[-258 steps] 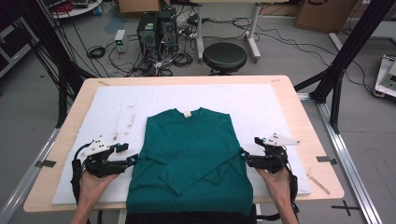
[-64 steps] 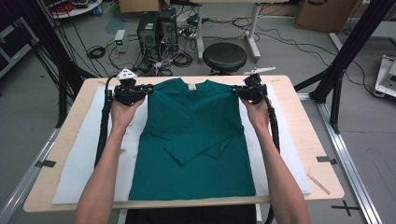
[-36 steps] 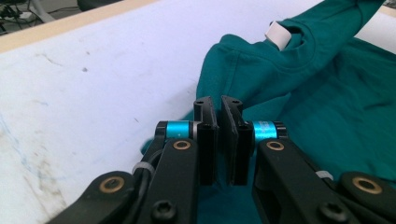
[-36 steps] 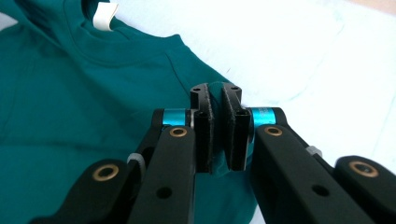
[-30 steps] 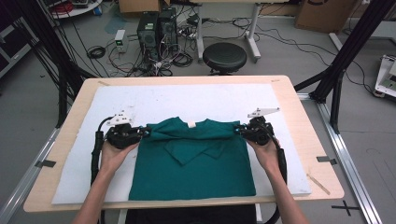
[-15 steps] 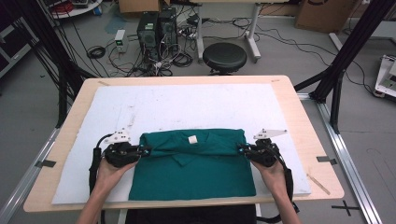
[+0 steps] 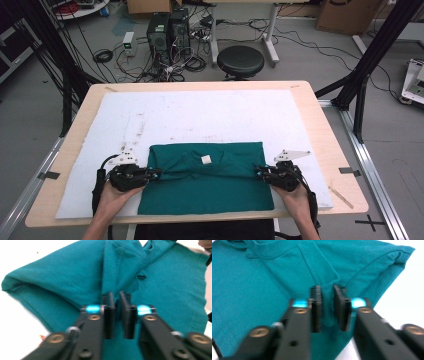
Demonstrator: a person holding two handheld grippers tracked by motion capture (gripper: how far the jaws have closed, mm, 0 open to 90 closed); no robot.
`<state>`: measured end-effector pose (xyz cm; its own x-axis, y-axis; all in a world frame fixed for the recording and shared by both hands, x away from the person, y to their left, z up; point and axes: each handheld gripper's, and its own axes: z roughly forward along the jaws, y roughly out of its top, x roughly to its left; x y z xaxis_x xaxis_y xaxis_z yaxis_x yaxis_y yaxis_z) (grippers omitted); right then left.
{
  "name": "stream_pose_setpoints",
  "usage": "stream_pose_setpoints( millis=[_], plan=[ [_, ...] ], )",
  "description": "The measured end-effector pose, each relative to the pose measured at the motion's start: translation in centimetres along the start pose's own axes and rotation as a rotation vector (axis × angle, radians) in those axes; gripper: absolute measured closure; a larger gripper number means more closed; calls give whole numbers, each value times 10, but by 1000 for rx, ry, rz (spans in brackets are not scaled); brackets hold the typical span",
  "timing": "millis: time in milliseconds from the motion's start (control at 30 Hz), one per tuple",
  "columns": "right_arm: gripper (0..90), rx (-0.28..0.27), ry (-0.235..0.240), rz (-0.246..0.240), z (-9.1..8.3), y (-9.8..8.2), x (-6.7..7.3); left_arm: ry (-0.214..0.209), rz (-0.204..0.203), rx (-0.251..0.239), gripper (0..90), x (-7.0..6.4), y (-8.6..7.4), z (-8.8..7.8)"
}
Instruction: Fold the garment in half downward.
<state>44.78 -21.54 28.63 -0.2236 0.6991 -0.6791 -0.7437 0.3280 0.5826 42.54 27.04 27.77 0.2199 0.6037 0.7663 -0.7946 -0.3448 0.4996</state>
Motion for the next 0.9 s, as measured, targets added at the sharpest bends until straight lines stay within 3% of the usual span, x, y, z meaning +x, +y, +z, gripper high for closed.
stream_pose_setpoints(
  millis=[133,267,367,500,567,633,733,900],
  plan=[
    [628,-37,22,17,-4,8,1,-8,-28,-61,617,5,10,-6],
    [539,-54,43,8,-2,28,4,-18,-27,-103,564,9,29,2],
    [484,-25,54,6,12,41,4,-16,-35,-87,559,9,39,18],
    [481,68,6,21,35,46,1,-18,-51,-38,560,10,42,40],
    [544,104,6,38,41,44,-2,-21,-51,3,586,11,40,48],
    [650,106,27,46,42,41,-3,-40,-31,32,698,8,39,50],
    [818,99,56,16,35,39,1,-55,8,28,839,0,38,43],
    [885,48,117,-5,19,28,9,-102,26,25,872,-14,27,27]
  ],
)
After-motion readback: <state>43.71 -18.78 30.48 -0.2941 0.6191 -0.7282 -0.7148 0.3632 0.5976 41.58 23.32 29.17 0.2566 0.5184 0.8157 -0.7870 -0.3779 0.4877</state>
